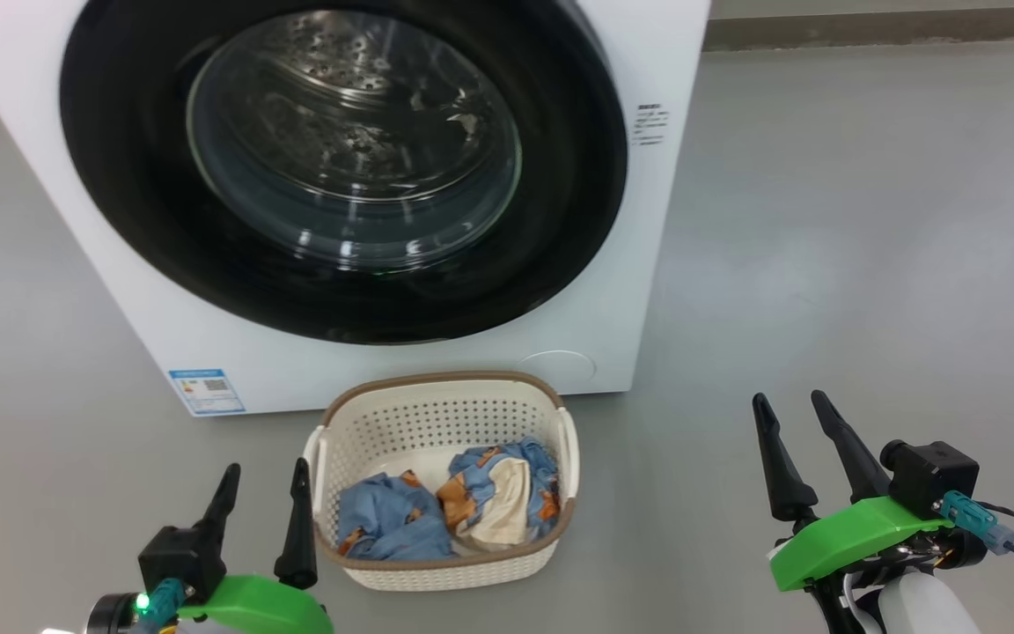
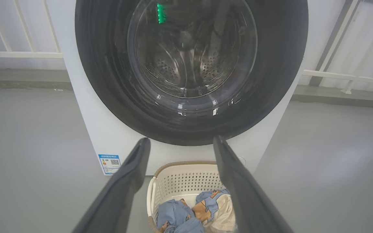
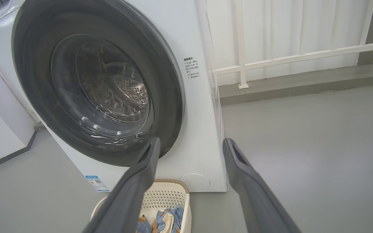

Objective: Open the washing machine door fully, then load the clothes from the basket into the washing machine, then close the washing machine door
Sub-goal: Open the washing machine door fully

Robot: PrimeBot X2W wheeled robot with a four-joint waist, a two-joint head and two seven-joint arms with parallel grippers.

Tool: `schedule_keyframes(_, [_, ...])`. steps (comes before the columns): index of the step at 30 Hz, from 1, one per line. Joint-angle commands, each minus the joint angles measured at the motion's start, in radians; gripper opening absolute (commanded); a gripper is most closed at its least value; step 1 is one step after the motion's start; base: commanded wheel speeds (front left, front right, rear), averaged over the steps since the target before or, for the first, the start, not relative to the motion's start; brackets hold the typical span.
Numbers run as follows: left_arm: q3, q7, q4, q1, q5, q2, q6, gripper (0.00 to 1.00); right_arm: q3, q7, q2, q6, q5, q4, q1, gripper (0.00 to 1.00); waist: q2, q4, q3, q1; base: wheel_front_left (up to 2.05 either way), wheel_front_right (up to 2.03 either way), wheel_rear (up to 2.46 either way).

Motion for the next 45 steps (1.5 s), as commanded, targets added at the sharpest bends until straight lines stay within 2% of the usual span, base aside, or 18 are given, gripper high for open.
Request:
schedule_keyframes(1, [0.029,-0.01,-0.018,-0.037,0.009,0.013,-0.001,1.0,0.031,-0.012,-0.003,0.002,-0.006,-0.019,-0.032,1.0,0.0,0.0,-0.001,0.0,1.51,0.91,-2.42])
schedule_keyframes(15, [0.029,-0.01,-0.034,-0.038,0.037,0.013,-0.004,1.0,0.027,-0.012,-0.003,0.002,-0.005,-0.011,-0.037,1.0,0.0,0.001,0.006,0.0,0.95,0.68,-1.63])
schedule_keyframes(45, [0.032,-0.01,-0.03,-0.031,0.034,0.013,0.011,1.0,0.023,-0.012,-0.003,0.002,-0.008,-0.011,-0.034,1.0,0.0,0.012,-0.003,0.0,0.01,0.01,-0.02])
